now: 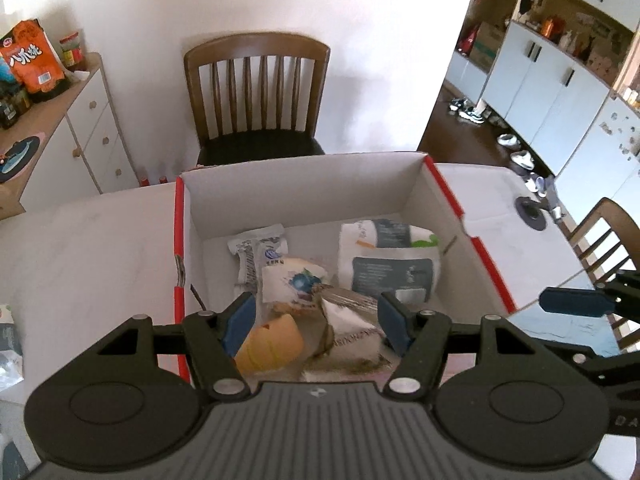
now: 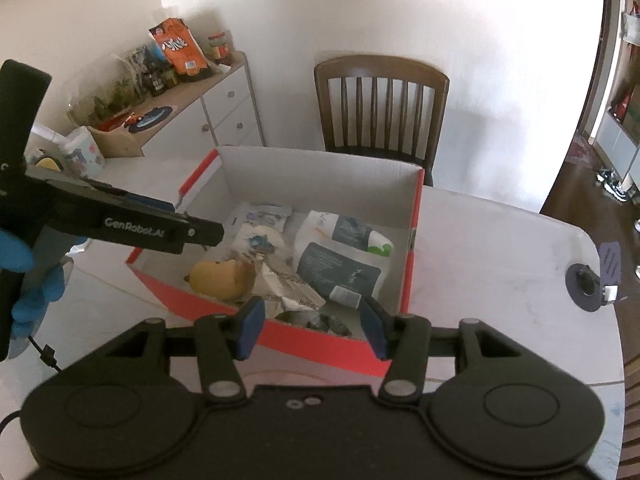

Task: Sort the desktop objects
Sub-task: 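Withdraw both open tools from the box back toward the table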

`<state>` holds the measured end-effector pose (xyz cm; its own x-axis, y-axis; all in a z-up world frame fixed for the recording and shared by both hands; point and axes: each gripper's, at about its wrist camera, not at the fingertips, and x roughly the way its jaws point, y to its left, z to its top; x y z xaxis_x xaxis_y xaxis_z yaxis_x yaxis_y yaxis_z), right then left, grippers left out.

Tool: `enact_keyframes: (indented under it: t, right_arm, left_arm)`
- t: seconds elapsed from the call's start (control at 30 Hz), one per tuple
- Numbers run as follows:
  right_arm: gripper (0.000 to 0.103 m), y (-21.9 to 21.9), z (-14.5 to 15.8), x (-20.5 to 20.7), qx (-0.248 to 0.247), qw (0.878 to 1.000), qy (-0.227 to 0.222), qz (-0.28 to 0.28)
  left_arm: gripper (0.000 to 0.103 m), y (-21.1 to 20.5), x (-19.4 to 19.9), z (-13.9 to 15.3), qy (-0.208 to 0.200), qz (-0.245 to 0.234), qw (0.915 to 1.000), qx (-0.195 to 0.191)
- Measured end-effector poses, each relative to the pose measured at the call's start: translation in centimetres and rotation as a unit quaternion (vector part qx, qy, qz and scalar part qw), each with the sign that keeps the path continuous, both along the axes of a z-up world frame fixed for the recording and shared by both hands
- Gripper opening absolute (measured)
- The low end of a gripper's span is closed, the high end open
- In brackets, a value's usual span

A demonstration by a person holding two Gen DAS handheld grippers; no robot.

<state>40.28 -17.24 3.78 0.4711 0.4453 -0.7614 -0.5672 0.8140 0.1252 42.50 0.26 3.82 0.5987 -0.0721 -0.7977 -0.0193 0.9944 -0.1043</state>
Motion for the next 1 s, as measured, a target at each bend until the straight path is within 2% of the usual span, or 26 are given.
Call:
enact_keyframes:
  t: [0.47,0.8,1.0]
  right_arm:
    - [0.055,-0.3,3.5,-4.6,0.011,0.999,-0.035,0.003]
    - [0.058,-0.4,4.6,-8.5,0.021,0.998,-0.052,0.003]
    - [0.058,-0.8,4.8,-10.6,0.032,0.998,-0.056,0.002]
  left_arm:
    - [0.066,-0.8,-7.0,4.2,-0.051,-0.012,0.9985,-0.017]
    - [0.076,-1.3,-12.1,5.3,-0.066,-0.032,0.9967,-0.034]
    - [0.082,-2.1,-15.2,5.5,-0.074,-0.051,0.9955,-0.029]
